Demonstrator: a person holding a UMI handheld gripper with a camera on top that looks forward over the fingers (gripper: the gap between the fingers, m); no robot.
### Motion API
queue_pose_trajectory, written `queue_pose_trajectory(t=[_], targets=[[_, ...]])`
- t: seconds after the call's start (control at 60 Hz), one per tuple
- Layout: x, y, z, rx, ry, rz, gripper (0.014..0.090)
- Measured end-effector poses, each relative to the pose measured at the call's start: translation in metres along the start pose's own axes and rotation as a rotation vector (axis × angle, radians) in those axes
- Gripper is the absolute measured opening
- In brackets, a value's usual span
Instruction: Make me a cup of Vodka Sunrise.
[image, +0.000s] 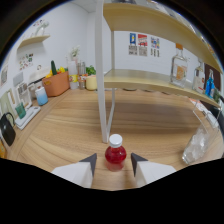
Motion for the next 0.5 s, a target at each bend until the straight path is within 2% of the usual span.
queue_pose_trajectory(t=[0.033,0.067,0.1,0.317,0.417,0.5], targets=[[-0.001,-0.003,-0.007,0.002,-0.018,0.001,0.0774],[-0.002,-0.009,-0.016,0.01,-0.035,0.005,0.0865],[-0.001,-0.017,-0.027,0.027,-0.045,0.008,0.0849],[0.032,-0.089,-0.11,0.182,-0.073,-0.003,0.086],[0.067,-0.107,-0.141,0.233,-0.056,-0.02,0.0862],[0.105,-0.107,-0.158,0.242,-0.021,-0.032,0.0864]])
